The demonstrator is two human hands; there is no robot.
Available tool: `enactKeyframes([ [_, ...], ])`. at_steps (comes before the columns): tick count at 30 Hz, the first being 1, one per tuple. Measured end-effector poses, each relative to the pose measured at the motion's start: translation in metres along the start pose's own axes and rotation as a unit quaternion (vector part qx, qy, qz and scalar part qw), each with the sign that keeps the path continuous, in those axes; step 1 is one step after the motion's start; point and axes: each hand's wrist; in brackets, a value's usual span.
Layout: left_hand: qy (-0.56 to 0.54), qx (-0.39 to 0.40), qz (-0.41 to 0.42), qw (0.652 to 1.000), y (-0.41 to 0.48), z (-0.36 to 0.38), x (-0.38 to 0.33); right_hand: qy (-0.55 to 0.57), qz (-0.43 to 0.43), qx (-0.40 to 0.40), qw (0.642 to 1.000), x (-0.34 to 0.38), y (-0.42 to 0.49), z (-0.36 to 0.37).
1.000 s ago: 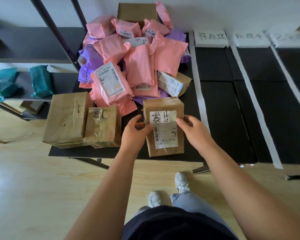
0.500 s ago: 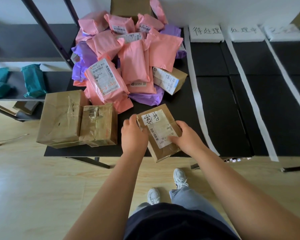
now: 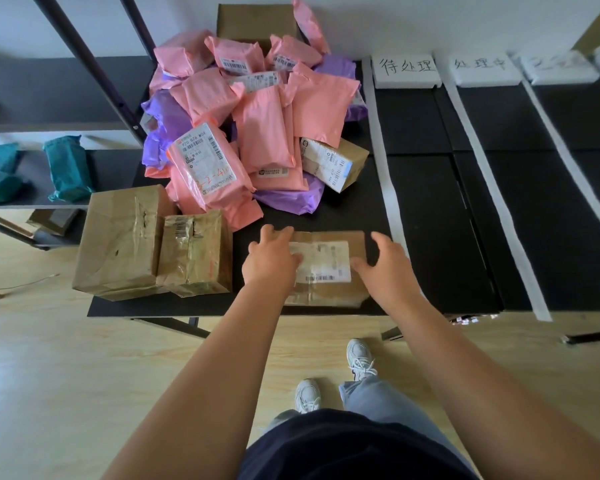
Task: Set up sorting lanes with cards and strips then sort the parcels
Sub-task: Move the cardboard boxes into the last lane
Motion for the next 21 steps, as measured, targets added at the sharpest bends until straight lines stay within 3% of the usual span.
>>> enactKeyframes([
  [5, -0.035, -0.041, -0.1, 0.994, -0.008, 0.006, -0.004, 0.073, 0.078, 0.024, 0.994, -0.008, -0.008, 0.001],
  [9, 0.018, -0.01, -0.106, 0.994, -0.012, 0.005, -0.007, 0.079, 0.103, 0.122, 0.984, -0.007, -0.012, 0.015],
  [13, 0.018, 0.008, -0.109, 0.994, -0.02, 0.011, -0.006, 0.072, 0.094, 0.153, 0.981, -0.005, -0.017, 0.028],
  [18, -0.159, 0.048, -0.088, 0.982, -0.021, 0.018, -0.001, 0.126, 0.11, 0.152, 0.974, -0.002, -0.014, 0.026],
  [21, -0.208, 0.058, -0.083, 0.973, -0.025, 0.016, 0.003, 0.141, 0.116, 0.156, 0.971, -0.002, -0.014, 0.023],
])
Point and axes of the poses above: each hand's wrist, its own y-axis towards the middle knuckle, its own z-axis out of the palm, x = y × z, and after that the axes turned 10 degrees about y, right-handed
